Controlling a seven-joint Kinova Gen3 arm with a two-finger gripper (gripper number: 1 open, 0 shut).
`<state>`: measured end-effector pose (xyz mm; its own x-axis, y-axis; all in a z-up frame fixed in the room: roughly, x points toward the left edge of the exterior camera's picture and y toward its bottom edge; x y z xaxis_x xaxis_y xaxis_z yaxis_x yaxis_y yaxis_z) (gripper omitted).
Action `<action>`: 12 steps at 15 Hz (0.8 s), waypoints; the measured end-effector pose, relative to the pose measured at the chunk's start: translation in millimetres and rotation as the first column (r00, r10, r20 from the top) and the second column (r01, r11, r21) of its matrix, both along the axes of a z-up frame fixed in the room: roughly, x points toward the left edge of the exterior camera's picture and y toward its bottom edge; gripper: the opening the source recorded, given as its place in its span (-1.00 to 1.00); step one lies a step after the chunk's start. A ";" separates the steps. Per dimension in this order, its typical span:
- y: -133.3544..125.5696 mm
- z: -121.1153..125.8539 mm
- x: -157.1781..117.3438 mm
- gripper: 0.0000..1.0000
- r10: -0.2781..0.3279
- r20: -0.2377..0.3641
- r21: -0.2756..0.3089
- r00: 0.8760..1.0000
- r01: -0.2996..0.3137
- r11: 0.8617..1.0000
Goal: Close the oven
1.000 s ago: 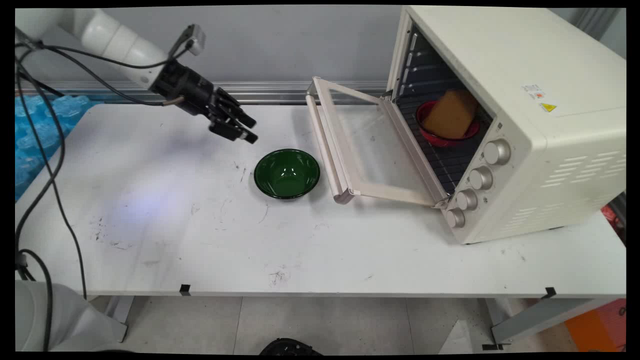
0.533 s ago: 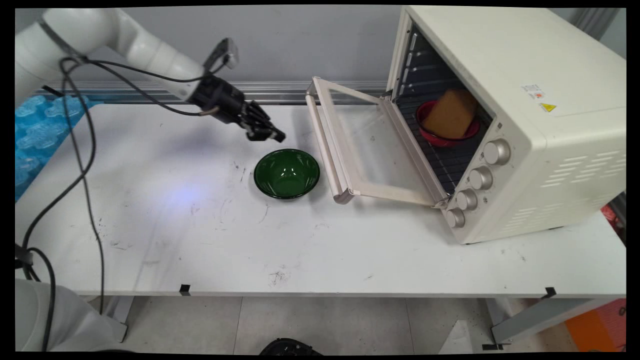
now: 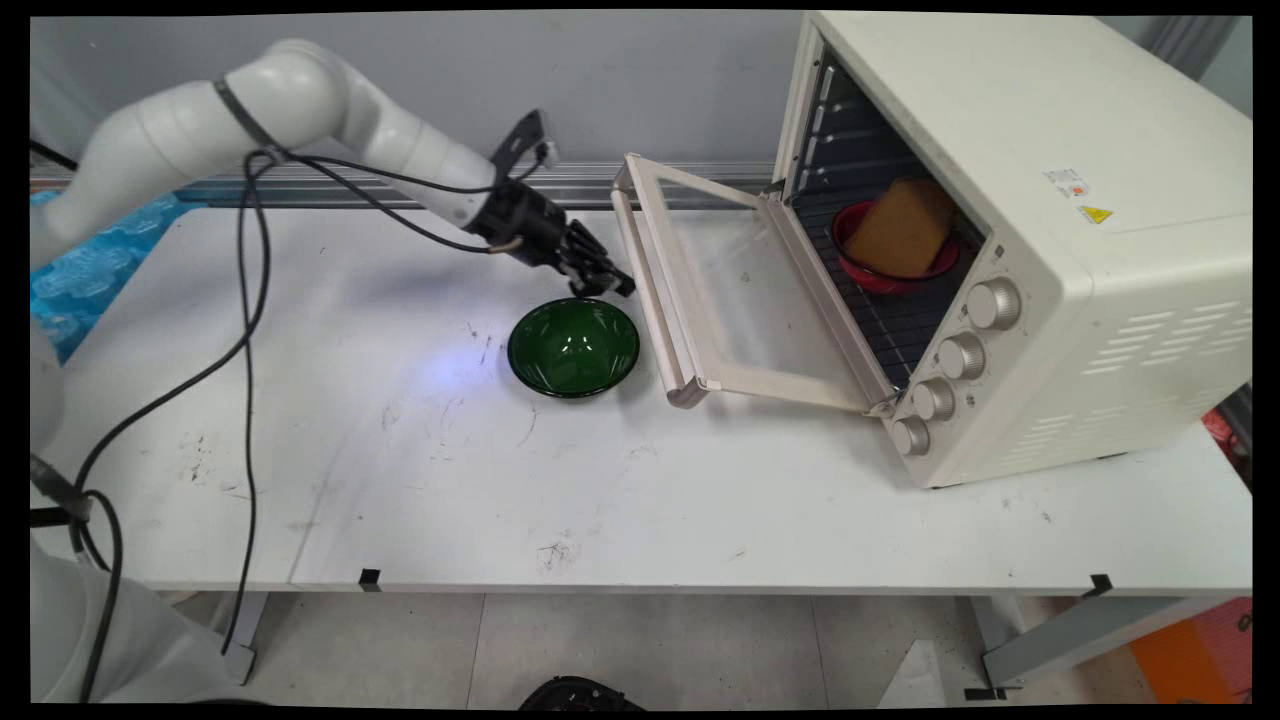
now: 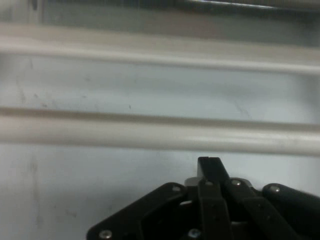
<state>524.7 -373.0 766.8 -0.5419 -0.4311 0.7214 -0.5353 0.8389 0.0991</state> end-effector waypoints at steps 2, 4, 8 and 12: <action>-8.6 -8.6 -10.1 -1.00 0.000 -0.002 -0.004 1.000 0.000 1.000; -14.3 -14.3 -16.8 -1.00 -0.002 -0.002 -0.008 1.000 0.002 1.000; -25.8 -24.4 -30.1 -1.00 -0.015 0.003 -0.023 1.000 0.015 1.000; -34.2 -24.1 -37.5 -1.00 -0.032 0.007 -0.045 0.999 0.032 0.998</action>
